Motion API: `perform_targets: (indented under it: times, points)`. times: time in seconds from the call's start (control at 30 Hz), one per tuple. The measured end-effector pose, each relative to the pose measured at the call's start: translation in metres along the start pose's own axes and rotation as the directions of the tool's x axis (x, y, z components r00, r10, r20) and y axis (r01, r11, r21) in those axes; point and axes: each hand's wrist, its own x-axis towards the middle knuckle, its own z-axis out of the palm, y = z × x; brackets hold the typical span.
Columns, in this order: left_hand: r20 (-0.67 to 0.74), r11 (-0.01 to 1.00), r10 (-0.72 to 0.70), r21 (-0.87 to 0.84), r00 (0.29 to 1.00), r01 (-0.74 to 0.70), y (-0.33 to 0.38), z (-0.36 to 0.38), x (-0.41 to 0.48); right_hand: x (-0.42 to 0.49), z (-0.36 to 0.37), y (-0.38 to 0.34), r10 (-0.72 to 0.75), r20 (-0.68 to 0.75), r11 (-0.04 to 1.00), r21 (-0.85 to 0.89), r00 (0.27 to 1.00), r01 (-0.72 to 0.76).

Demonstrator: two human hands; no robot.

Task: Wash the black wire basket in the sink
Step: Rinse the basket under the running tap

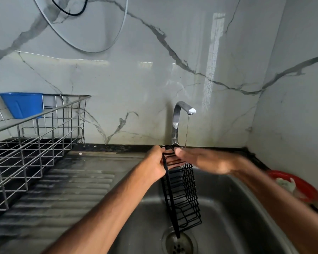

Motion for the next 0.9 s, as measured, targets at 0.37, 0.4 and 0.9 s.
perform_targets:
  times: [0.37, 0.4, 0.9]
  points:
    - [-0.023, 0.999, 0.029, 0.018, 0.999, -0.028, -0.012, 0.020, -0.005, 0.089, -0.002, 0.032, 0.093, -0.071, 0.996, 0.010, 0.993, -0.093]
    - [-0.015, 1.000, 0.016, 0.018, 1.000, -0.015, -0.012, 0.021, -0.006, 0.096, -0.006, 0.034, 0.109, -0.049, 0.994, 0.002, 0.993, -0.109]
    - [0.062, 0.997, -0.053, 0.061, 0.997, 0.049, -0.001, 0.014, -0.014, -0.005, 0.030, -0.012, -0.028, -0.098, 0.945, -0.326, 0.995, -0.006]
